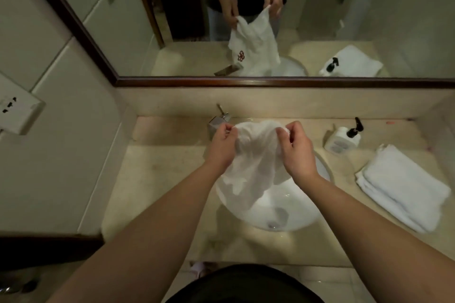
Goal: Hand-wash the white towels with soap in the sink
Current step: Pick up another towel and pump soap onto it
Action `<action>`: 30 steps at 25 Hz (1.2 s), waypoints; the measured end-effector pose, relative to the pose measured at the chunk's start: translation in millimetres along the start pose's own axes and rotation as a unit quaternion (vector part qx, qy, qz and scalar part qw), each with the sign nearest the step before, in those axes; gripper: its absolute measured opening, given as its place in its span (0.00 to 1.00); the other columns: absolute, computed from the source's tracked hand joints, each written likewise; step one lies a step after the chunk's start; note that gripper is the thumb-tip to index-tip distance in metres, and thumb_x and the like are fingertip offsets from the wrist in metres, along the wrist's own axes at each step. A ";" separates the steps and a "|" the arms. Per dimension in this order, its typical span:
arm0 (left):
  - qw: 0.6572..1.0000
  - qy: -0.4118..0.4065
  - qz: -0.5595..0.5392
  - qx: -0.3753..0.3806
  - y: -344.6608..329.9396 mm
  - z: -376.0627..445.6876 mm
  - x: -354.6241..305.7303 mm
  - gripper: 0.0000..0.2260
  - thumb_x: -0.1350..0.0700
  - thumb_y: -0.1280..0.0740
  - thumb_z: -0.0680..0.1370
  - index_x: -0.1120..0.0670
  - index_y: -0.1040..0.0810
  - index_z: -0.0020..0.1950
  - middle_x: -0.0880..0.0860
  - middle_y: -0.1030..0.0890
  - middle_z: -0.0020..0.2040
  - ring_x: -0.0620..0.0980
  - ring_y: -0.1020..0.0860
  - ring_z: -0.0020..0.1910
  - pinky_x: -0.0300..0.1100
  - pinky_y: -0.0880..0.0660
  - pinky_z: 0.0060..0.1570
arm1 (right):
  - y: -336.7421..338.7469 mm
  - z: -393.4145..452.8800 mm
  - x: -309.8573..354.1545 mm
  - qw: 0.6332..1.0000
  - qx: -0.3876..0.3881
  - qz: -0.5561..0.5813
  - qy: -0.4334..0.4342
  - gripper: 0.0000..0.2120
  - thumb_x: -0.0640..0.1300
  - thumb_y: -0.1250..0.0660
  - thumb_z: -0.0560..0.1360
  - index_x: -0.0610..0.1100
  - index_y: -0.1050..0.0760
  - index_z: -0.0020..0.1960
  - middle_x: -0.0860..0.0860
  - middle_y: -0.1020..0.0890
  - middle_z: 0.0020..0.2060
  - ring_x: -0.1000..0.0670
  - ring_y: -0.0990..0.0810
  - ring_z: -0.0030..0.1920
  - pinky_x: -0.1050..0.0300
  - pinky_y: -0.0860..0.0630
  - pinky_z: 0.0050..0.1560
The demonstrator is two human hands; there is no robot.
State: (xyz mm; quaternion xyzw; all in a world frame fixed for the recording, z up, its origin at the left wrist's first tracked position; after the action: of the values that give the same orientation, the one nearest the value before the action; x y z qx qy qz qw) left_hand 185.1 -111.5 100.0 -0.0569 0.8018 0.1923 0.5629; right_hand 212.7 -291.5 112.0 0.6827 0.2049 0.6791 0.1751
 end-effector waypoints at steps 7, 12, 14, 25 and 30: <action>1.000 -0.002 0.001 -0.020 -72.4 -21.7 -17.5 0.09 0.53 0.43 0.85 0.57 0.29 0.54 0.49 0.29 0.40 0.45 0.32 0.37 0.38 0.34 0.37 | 64.4 1.5 -38.4 1.000 0.001 -0.010 -0.005 0.11 0.52 0.35 0.80 0.45 0.29 0.47 0.53 0.25 0.33 0.53 0.28 0.33 0.57 0.31 0.35; 0.999 0.013 0.048 0.000 -82.8 -15.8 -6.2 0.11 0.52 0.41 0.84 0.58 0.27 0.56 0.51 0.26 0.43 0.46 0.30 0.37 0.40 0.32 0.38 | 68.8 15.1 -52.8 0.999 -0.009 -0.031 -0.011 0.11 0.53 0.34 0.79 0.45 0.28 0.47 0.51 0.23 0.38 0.50 0.25 0.38 0.55 0.31 0.38; 0.998 0.016 0.059 0.010 -79.5 -9.1 5.6 0.10 0.53 0.40 0.84 0.59 0.26 0.54 0.51 0.26 0.42 0.46 0.30 0.36 0.37 0.33 0.35 | 61.5 17.4 -64.2 0.998 -0.002 -0.054 -0.017 0.10 0.53 0.36 0.80 0.46 0.29 0.49 0.50 0.23 0.40 0.48 0.25 0.41 0.54 0.32 0.41; 0.987 0.067 0.140 0.049 -66.3 46.0 77.6 0.07 0.53 0.39 0.83 0.55 0.27 0.50 0.49 0.24 0.41 0.51 0.26 0.40 0.42 0.32 0.38 | 11.9 28.4 -106.3 0.965 -0.007 -0.234 -0.115 0.11 0.53 0.40 0.82 0.44 0.28 0.54 0.47 0.22 0.43 0.45 0.25 0.44 0.54 0.37 0.36; 0.967 0.089 0.233 0.041 -86.2 58.0 95.8 0.10 0.52 0.38 0.83 0.57 0.23 0.56 0.50 0.23 0.46 0.49 0.27 0.42 0.38 0.38 0.30 | -2.0 58.4 -144.9 0.968 0.022 -0.203 -0.145 0.12 0.50 0.39 0.82 0.41 0.27 0.52 0.46 0.22 0.40 0.42 0.23 0.43 0.53 0.34 0.38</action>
State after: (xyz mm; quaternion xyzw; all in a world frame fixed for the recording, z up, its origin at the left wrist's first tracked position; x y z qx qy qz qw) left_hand 228.3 -157.1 -26.6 0.1382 0.8473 0.2791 0.4302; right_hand 271.9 -362.5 -13.9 0.7218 0.3268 0.5185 0.3216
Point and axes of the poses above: each hand's wrist, its own z-axis towards the middle knuckle, its own y-axis out of the back of the hand, x = y × z, the point moved 2 cm from there along z, towards the middle knuckle
